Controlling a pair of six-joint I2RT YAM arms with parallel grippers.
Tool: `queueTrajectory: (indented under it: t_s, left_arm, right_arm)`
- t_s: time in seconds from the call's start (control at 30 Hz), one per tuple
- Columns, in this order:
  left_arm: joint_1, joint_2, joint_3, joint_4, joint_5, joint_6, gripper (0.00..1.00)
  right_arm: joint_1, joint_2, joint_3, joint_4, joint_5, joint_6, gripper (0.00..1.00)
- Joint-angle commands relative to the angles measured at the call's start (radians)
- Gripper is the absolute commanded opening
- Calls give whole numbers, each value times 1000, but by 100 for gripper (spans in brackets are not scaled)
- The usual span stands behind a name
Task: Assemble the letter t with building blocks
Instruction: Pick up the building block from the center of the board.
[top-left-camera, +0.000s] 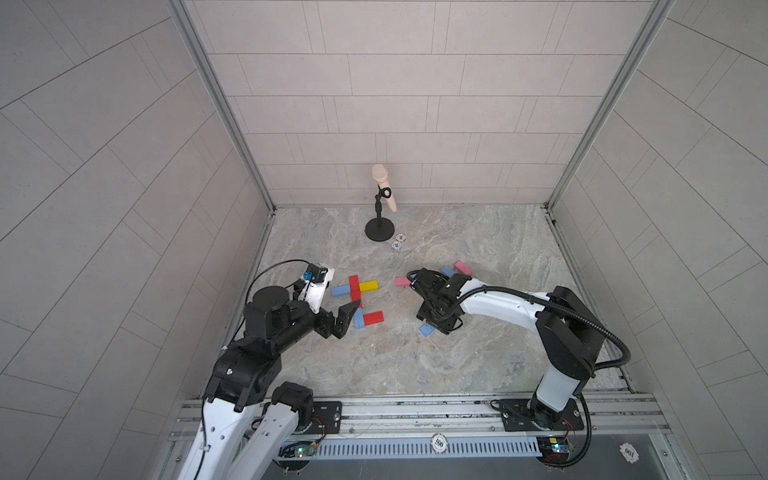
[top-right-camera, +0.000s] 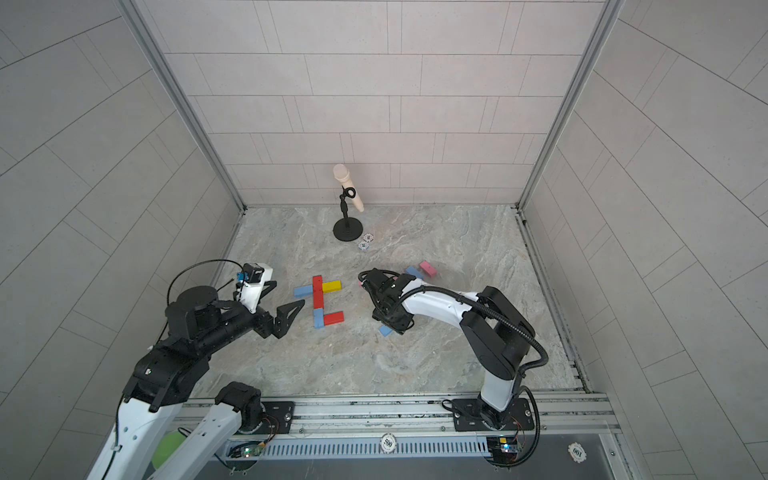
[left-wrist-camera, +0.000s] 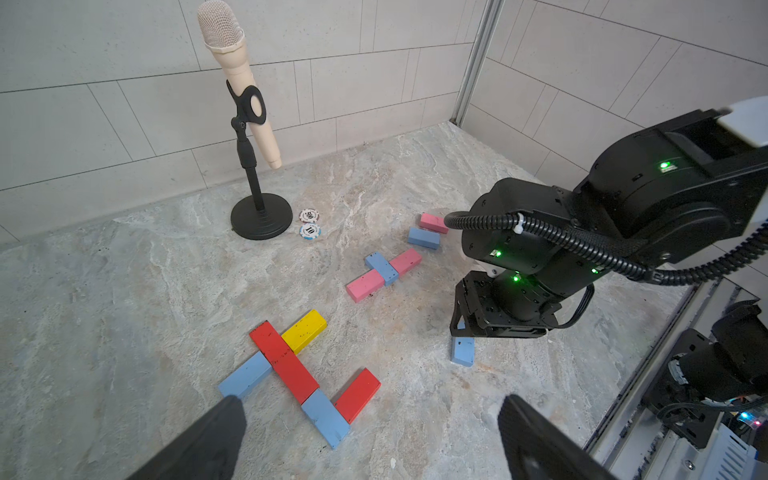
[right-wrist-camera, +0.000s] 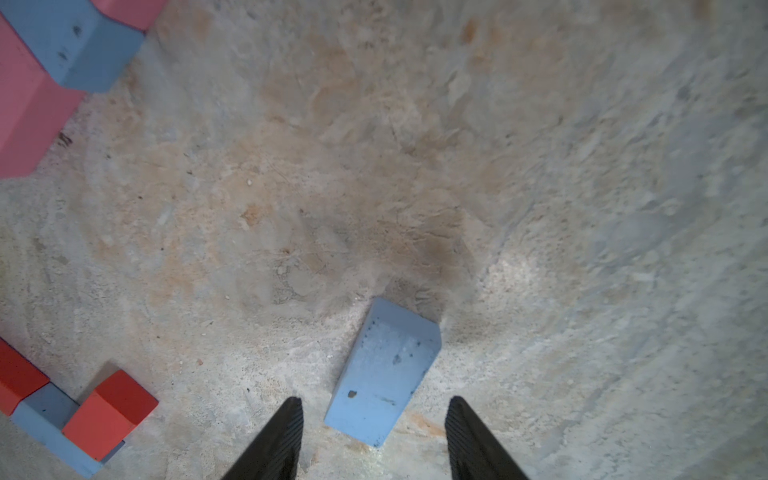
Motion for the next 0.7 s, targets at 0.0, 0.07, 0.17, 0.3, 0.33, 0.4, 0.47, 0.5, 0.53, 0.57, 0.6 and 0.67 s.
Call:
queueTrajectory:
  t_s: [0.0, 0.07, 0.17, 0.3, 0.33, 0.4, 0.47, 0.5, 0.53, 0.57, 0.6, 0.67]
  left_arm:
    - [-3, -12, 11, -21, -5, 19, 100]
    - [-3, -10, 9, -23, -8, 18, 100]
    - [-3, -10, 7, -31, -17, 19, 100]
    - [-3, -15, 5, -38, -21, 26, 100]
    - [-3, -15, 5, -40, -21, 26, 100]
    - [-3, -15, 5, -39, -22, 26, 100]
    - [-3, -14, 5, -40, -26, 25, 100]
    - [-3, -14, 6, -40, -25, 25, 100]
    - [-4, -13, 6, -40, -25, 24, 100]
    - [-3, -13, 6, -40, -27, 23, 100]
    - [-3, -13, 6, -40, -27, 23, 100]
    - [-4, -13, 6, -40, -28, 23, 100]
  right_arm:
    - [13, 26, -8, 8, 29, 64, 58]
    - [14, 33, -12, 20, 32, 67, 57]
    - [15, 39, -13, 17, 38, 63, 55]
    - [15, 42, -27, 22, 43, 67, 54]
    - [15, 42, -27, 18, 48, 68, 54]
    - [15, 46, -33, 27, 46, 67, 53]
    - [15, 51, -34, 26, 47, 67, 52]
    - [15, 51, -34, 26, 49, 66, 51]
    - [15, 49, -35, 26, 52, 66, 51]
    - [15, 49, -34, 26, 55, 64, 51]
    - [15, 49, -33, 27, 56, 63, 51]
    - [15, 53, -30, 27, 56, 59, 50]
